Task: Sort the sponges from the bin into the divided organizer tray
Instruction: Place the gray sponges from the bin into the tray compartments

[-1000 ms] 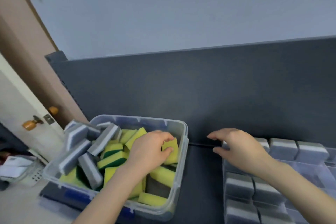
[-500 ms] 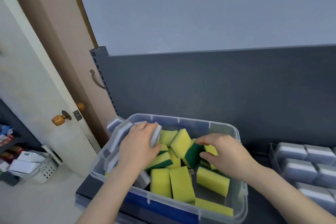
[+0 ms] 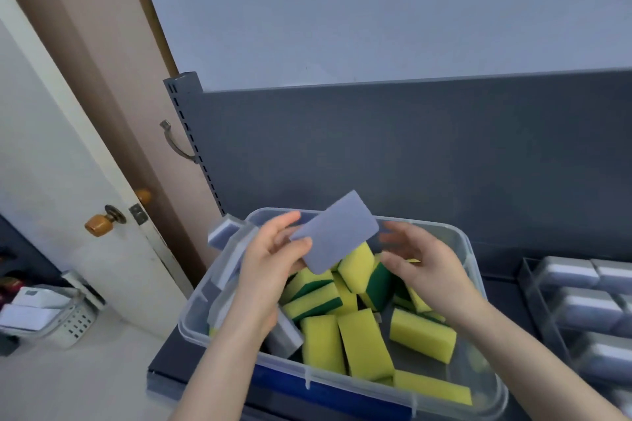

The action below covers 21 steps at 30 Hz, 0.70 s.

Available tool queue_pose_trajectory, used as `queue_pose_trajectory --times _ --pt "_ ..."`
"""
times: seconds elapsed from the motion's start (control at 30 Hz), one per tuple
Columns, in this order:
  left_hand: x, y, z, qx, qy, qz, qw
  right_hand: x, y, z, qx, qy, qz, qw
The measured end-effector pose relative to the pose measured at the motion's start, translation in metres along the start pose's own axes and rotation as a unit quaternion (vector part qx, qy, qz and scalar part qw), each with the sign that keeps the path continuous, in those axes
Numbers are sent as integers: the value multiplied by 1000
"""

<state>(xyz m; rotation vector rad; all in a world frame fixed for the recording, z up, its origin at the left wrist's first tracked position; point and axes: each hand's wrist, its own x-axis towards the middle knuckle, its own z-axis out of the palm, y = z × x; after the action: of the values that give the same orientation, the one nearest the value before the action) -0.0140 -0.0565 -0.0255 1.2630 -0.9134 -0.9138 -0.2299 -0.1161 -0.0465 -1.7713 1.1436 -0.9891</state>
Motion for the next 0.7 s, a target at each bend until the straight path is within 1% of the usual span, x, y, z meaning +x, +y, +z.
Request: queue_pose_trajectory --times 0.07,0.13,0.23,0.33,0.4,0.5,0.53,0.57,0.6,0.63,0.67,0.7 --pt "-3 -4 8 -40 -12 -29 999 1 0 -3 77 -4 32 996" --pt "-6 -11 14 -43 -21 -38 998 3 0 -7 134 -8 55 989" --pt "-10 -19 23 -41 -34 -46 998 7 -1 -9 189 -17 72 979" --pt "-15 -27 30 -29 -45 -46 998 10 -2 -8 232 -53 73 968" --pt "-18 -31 33 24 -50 -29 998 10 1 -5 226 -65 60 970" --pt "-23 -32 30 176 -20 52 983 10 8 -4 198 -46 44 978" --pt "-24 -29 25 221 10 89 971 10 10 -5 191 -39 43 980" --pt "-25 -26 18 273 54 133 951 10 13 -6 184 -34 44 981" --pt "-25 -22 8 337 104 182 918 10 15 -7 179 -30 45 982" --pt "-23 -17 -2 401 150 230 874 11 18 -8 177 -30 47 983" --pt "-19 -14 -13 450 184 263 833 11 19 -9 179 -32 48 982" --pt "-15 -11 -23 485 207 269 806 12 20 -8 181 -35 49 982"
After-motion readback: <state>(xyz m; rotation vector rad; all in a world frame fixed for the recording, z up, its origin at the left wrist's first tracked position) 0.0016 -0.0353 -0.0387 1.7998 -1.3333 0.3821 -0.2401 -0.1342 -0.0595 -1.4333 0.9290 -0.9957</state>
